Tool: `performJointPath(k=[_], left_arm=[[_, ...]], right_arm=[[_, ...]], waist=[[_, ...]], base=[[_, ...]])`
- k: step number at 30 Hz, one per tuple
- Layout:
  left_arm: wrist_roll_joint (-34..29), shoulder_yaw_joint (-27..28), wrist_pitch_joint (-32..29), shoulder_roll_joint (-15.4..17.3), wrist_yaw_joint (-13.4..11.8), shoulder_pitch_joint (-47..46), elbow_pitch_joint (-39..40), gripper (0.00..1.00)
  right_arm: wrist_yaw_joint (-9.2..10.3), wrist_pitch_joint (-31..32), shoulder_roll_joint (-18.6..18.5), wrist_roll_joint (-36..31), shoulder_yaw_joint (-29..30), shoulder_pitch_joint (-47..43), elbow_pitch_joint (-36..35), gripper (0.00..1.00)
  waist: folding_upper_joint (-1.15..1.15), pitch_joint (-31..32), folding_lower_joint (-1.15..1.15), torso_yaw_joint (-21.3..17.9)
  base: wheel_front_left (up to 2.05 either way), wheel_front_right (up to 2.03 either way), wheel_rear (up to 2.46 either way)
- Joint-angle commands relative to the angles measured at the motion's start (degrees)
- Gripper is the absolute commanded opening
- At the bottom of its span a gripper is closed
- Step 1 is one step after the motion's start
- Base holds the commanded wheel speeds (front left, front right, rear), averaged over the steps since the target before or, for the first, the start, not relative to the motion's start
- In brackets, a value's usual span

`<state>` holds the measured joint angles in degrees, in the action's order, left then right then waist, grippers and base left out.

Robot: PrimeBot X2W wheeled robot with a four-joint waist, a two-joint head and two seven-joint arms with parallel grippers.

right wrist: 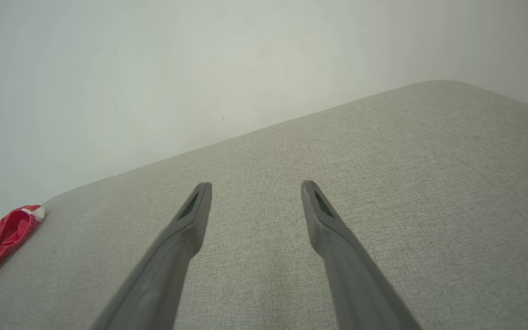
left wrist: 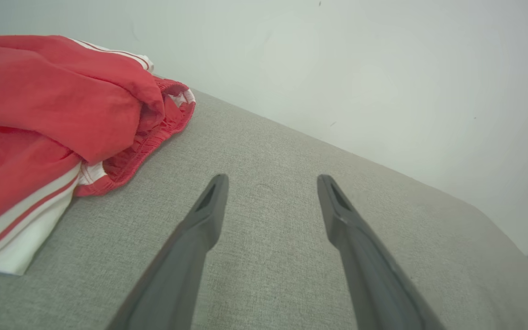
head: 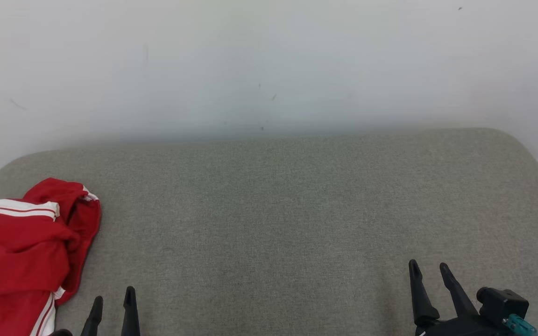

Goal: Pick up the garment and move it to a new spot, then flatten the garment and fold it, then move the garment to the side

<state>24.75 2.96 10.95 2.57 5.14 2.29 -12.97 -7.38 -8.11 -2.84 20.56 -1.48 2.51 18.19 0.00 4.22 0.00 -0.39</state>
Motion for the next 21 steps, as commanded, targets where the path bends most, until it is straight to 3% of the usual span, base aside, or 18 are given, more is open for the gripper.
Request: performJointPath(k=[1, 21], left_arm=[[-1.3, 0.0, 0.5, 0.3, 0.3, 0.1, 0.3, 1.0], [-11.3, 0.4, 2.8, 0.4, 0.7, 0.7, -0.8, 1.0]], right_arm=[[-0.16, -0.4, 0.0, -1.3, -0.2, -0.1, -0.4, 1.0], [-0.18, -1.6, -0.1, -11.1, -0.9, -0.8, 0.6, 1.0]], waist=[[0.0, 0.1, 0.0, 0.0], [0.0, 0.9, 0.0, -0.1]], base=[[0.0, 0.0, 0.0], [0.0, 0.0, 0.0]])
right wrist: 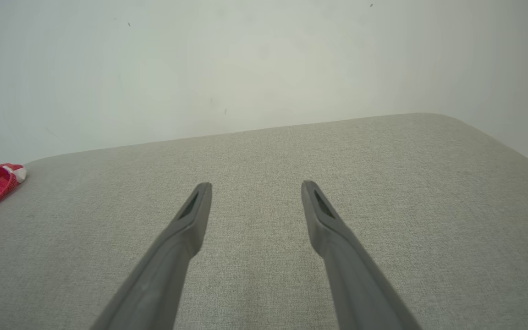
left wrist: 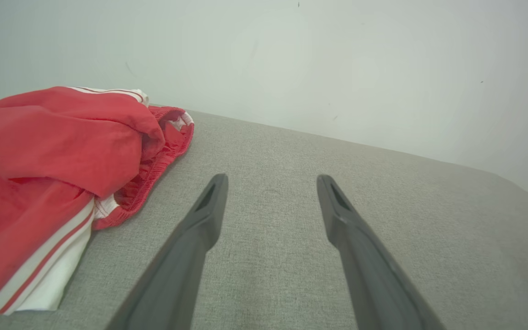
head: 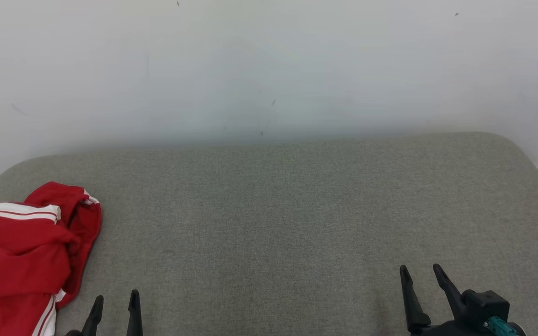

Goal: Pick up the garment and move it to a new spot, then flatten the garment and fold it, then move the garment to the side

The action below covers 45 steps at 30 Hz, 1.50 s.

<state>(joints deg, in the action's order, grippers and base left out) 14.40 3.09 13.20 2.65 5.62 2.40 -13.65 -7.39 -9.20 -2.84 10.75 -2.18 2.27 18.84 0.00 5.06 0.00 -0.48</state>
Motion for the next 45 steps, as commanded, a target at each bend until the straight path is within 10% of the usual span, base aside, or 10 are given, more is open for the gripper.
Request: performJointPath(k=[1, 33, 45], left_arm=[[-1.5, 0.4, 0.7, 0.3, 0.3, 0.6, -0.1, 1.0], [-4.3, 0.7, 2.0, 0.4, 0.3, 1.0, -1.3, 1.0], [-5.2, 1.6, 2.0, 0.5, -0.4, 1.2, -0.8, 1.0]], right_arm=[[-0.17, -0.6, -0.1, -1.6, -0.2, -0.6, 0.0, 1.0], [-0.18, -1.7, -0.1, -7.3, -0.4, -1.1, 0.6, 1.0], [-0.18, -2.3, -0.1, -6.1, -0.1, -1.9, 0.7, 1.0]], waist=[[0.0, 0.1, 0.0, 0.0], [0.0, 1.0, 0.0, 0.2], [0.0, 1.3, 0.0, 8.9]], base=[[0.0, 0.0, 0.0], [0.0, 0.0, 0.0], [0.0, 0.0, 0.0]])
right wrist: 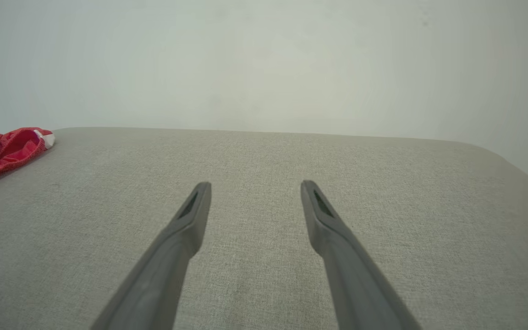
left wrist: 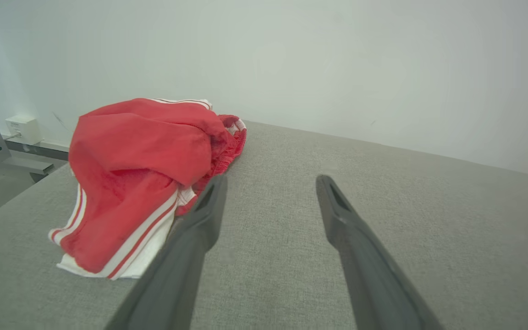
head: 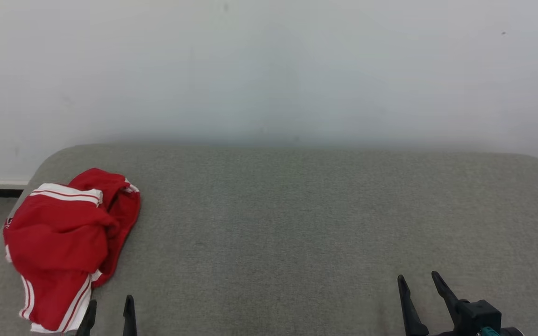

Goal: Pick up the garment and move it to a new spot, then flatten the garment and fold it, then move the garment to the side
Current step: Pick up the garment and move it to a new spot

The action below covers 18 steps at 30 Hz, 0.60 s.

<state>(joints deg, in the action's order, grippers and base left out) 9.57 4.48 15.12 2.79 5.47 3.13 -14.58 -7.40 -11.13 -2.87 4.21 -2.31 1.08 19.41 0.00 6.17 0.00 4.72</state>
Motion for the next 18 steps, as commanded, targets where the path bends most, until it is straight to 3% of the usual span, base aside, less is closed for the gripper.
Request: performJointPath(k=[1, 12, 18], left_arm=[[-0.4, 0.2, 0.1, 0.3, -0.2, 0.5, 0.1, 1.0], [-1.7, 1.7, 0.1, 1.2, -0.8, 2.3, 0.9, 1.0], [-1.6, 2.0, 0.1, 1.3, -1.5, 2.9, 1.8, 1.0]], right_arm=[[-0.16, -0.3, 0.0, 0.4, 0.0, -0.7, 0.1, 1.0], [-0.16, -1.7, 0.0, 2.9, -1.5, -0.5, 1.8, 1.0], [-0.11, -2.4, 0.0, 3.3, -2.8, 0.8, 2.7, 1.0]], waist=[[0.0, 0.2, 0.0, 3.7], [0.0, 1.1, 0.0, 16.1], [0.0, 0.6, 0.0, 20.2]], base=[[0.0, 0.0, 0.0], [0.0, 0.0, 0.0], [0.0, 0.0, 0.0]])
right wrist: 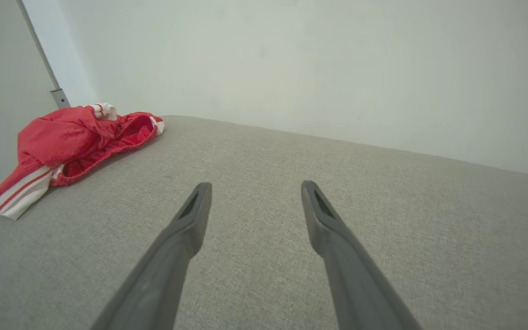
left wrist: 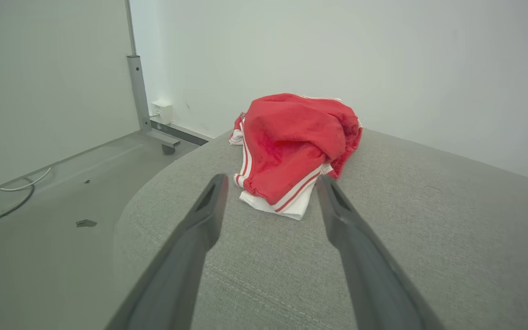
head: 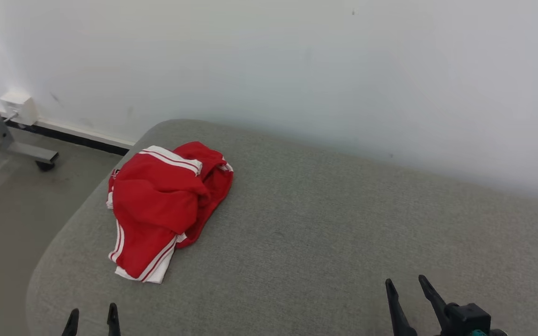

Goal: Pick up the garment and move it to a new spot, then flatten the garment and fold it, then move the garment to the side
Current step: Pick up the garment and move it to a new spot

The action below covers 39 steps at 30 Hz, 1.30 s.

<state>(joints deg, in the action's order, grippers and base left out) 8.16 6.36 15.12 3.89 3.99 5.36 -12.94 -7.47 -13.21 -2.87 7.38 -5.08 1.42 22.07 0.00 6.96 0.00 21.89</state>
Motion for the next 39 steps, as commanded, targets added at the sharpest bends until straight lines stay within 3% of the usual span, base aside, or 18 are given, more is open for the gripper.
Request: performJointPath(k=[1, 16, 26, 32, 39], left_arm=[[0.0, 0.3, 0.1, 0.1, -0.3, 0.8, 0.5, 1.0], [1.4, 0.5, 0.1, -0.6, -2.3, 3.6, 4.0, 1.0], [2.1, -0.3, -1.5, 0.3, -2.0, 2.2, 2.5, 1.0], [6.6, 0.6, -9.6, 1.2, -0.5, -4.2, -1.8, 1.0], [17.2, 6.5, -21.3, 2.8, -1.0, -19.1, -8.8, 1.0]], right_arm=[[-0.05, -0.3, 0.0, 0.0, -0.4, 1.0, 0.2, 1.0], [-0.05, -1.0, 0.0, 0.4, -2.9, 4.3, 2.8, 1.0], [-0.05, -1.5, 0.0, 1.0, -2.4, 3.1, 3.6, 1.0], [-0.05, -1.7, 0.0, 0.5, -2.0, 1.5, 2.6, 1.0], [-0.05, 1.2, -0.1, -3.4, -3.3, 4.6, -1.6, 1.0]], waist=[[0.0, -0.5, 0.0, 3.3], [0.0, -1.8, 0.0, 4.6], [0.0, -1.3, 0.0, 4.0], [0.0, -2.1, 0.0, 2.7], [0.0, -10.1, 0.0, -3.7]], base=[[0.0, 0.0, 0.0], [0.0, 0.0, 0.0], [0.0, 0.0, 0.0], [0.0, 0.0, 0.0], [0.0, 0.0, 0.0]])
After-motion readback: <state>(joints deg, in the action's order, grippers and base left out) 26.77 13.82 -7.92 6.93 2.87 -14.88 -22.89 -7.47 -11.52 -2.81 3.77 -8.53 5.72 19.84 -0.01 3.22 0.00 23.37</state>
